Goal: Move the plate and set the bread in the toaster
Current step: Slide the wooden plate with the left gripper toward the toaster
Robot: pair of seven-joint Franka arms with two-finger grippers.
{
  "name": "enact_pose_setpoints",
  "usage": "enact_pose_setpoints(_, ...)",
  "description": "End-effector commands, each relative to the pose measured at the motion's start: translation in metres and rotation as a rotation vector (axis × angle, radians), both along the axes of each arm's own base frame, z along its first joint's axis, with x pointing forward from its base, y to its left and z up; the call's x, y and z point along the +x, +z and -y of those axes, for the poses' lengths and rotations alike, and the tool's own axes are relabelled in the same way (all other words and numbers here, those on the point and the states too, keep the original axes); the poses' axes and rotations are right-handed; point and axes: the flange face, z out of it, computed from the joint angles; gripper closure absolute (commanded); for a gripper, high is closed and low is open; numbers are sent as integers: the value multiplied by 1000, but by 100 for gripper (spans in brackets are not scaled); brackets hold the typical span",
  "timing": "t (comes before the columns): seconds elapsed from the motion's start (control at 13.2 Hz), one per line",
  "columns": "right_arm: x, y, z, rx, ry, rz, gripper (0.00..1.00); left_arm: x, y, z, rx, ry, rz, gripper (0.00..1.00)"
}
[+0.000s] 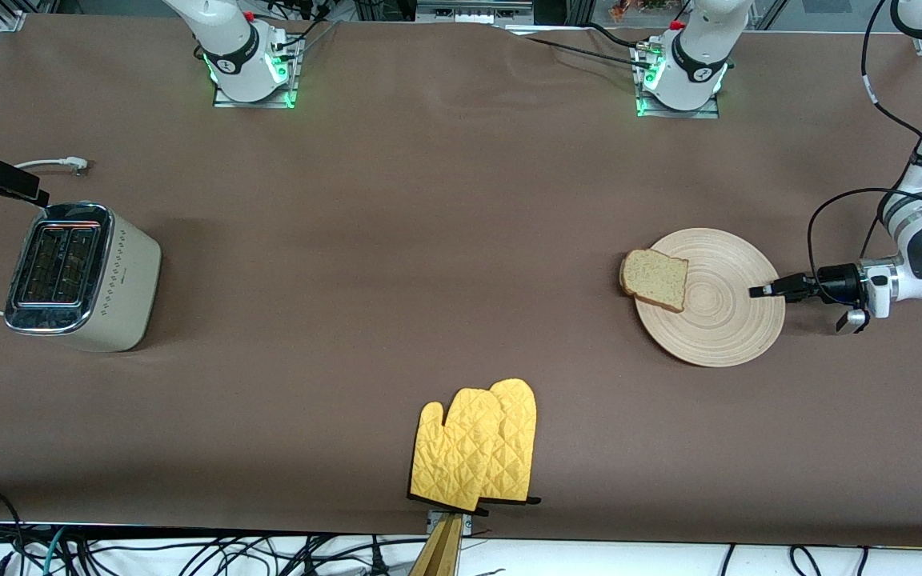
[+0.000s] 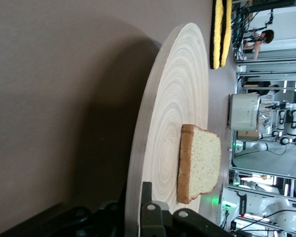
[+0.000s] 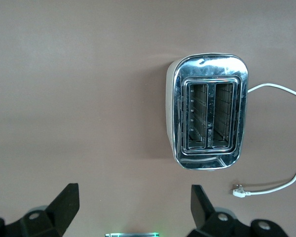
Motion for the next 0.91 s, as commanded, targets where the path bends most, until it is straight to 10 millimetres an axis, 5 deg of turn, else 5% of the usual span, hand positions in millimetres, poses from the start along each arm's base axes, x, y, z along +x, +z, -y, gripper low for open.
enact_pose_setpoints(0.0, 1, 6, -2, -5, 8, 10, 0, 3, 4, 11, -59, 11, 10, 100)
enact_pose_setpoints(0.46, 2, 5, -8, -7, 12, 8, 0, 17, 13, 40, -119, 18, -10, 100)
enact_pose_setpoints(0.84, 14, -19, -1, 2, -7, -18, 0, 38, 22, 93, -163, -1, -29, 100)
